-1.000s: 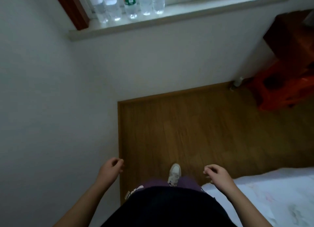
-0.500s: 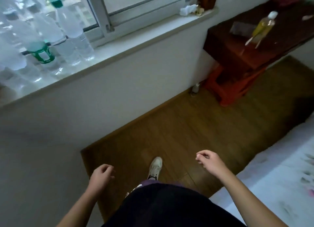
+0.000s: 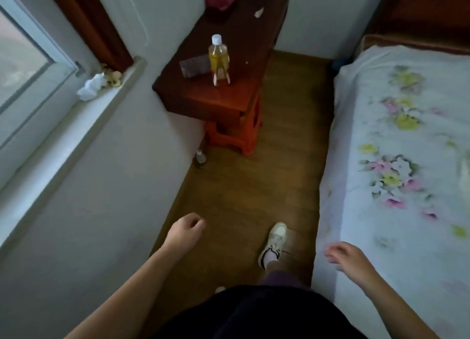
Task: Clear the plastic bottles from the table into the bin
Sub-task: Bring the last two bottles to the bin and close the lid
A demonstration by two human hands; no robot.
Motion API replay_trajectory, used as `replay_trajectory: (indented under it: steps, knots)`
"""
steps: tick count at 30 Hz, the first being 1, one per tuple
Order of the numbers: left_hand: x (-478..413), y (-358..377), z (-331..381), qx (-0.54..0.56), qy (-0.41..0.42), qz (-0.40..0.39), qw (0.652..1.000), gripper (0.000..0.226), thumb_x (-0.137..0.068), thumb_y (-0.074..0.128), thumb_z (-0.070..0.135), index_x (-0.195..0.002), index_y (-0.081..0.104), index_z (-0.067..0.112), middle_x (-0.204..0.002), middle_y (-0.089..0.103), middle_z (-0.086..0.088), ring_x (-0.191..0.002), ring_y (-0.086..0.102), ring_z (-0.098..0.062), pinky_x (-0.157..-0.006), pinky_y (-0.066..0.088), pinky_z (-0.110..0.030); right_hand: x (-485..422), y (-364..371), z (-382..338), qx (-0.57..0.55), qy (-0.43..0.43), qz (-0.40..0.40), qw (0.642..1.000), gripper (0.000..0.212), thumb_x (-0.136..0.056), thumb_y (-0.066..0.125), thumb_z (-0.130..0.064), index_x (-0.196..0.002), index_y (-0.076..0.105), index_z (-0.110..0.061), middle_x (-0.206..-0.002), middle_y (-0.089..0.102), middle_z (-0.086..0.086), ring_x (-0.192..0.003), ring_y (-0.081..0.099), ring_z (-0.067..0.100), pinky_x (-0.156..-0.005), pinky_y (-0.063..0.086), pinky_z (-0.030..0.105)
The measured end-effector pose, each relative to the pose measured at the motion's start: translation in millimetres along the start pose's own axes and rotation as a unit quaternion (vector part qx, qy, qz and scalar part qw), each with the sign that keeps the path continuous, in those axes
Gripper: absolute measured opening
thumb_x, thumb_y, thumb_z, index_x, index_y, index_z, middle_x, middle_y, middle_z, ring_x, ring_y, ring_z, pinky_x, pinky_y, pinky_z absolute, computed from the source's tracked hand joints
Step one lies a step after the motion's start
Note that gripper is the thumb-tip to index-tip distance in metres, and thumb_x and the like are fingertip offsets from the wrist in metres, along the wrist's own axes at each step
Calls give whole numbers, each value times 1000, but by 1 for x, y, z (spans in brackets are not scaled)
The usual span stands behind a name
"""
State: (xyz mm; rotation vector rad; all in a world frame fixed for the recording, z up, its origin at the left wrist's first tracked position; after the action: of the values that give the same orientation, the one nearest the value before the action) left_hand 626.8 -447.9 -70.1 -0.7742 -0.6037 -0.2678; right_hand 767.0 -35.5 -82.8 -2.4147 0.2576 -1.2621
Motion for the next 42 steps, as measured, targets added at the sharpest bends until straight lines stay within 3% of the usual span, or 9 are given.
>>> replay_trajectory:
  steps: [4,7,12,19,26,29,33,38,42]
  knots:
    - [-52,0,60,-28,7,-25,999,15,-97,54,47,-94,64,36,-86,72,4,-74,72,-14,-59,57,-30,-46,-31,-20,-36,27,2,999,12,-98,57,-13,-97,69,-11,-99,72,15,-96,68,30,-94,51,46]
    - [-77,0,90,-44,-7,-20,999,18,-98,53,46,-96,66,33,-86,72,3,-77,71,-15,-68,60,-37,-80,-49,-52,-38,21,-12,999,13,-99,57,-15,-101,70,-10,-98,72,10,-94,68,26,-88,52,39]
    - [-115,-3,127,-32,-17,35,999,23,-99,54,41,-86,69,30,-75,74,1,-66,70,-9,-57,50,-27,-139,-81,-130,4,-44,-65,997,13,-98,57,-26,-100,69,-22,-102,71,3,-97,68,19,-97,53,43]
    - [-189,3,181,-32,-54,17,998,22,-99,57,31,-82,70,26,-76,76,-2,-68,73,-19,-63,53,-34,-197,-139,-220,-16,-100,-45,994,18,-97,57,-35,-110,67,-27,-102,71,-5,-97,67,11,-92,54,35]
    - [-297,24,282,-20,-39,-52,998,24,-100,56,32,-86,72,20,-79,77,-4,-79,73,-26,-68,54,-38,-257,-201,-250,-38,-63,16,997,11,-96,60,-18,-94,70,-17,-93,71,4,-92,68,21,-86,52,33]
    - [-339,37,343,-52,-13,-107,993,21,-101,55,34,-93,70,23,-89,76,-3,-82,74,-25,-66,52,-34,-274,-232,-253,-50,-33,59,996,16,-95,59,-14,-86,70,-7,-88,71,13,-90,68,31,-74,50,31]
    - [-389,46,438,-112,63,-157,979,27,-102,51,42,-88,69,27,-84,75,-1,-67,67,-16,-62,47,-30,-298,-273,-270,-75,-9,109,991,17,-96,59,-19,-100,71,-7,-93,75,13,-91,71,29,-77,53,35]
    - [-426,36,533,-89,111,-149,979,24,-98,51,48,-88,69,36,-87,75,7,-77,70,-11,-60,48,-29,-340,-311,-309,-80,-12,118,990,18,-98,58,-17,-106,70,-6,-93,76,8,-87,71,25,-71,51,28]
    - [-450,22,554,-58,101,-113,987,22,-97,53,48,-87,70,38,-83,75,10,-64,66,-1,-57,47,-26,-394,-332,-354,-32,-37,79,996,18,-96,59,-24,-97,71,-11,-90,75,6,-84,71,22,-77,54,37]
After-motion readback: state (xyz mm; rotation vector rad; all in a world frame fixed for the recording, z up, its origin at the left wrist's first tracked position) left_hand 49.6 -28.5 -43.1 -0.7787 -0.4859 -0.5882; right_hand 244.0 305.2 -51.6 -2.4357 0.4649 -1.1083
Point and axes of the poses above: each hand's wrist, its own x-axis away from the middle knuckle, its own y-axis out of the palm, z = x × y, the point moved 2 cm from there along -x, towards the middle knuckle
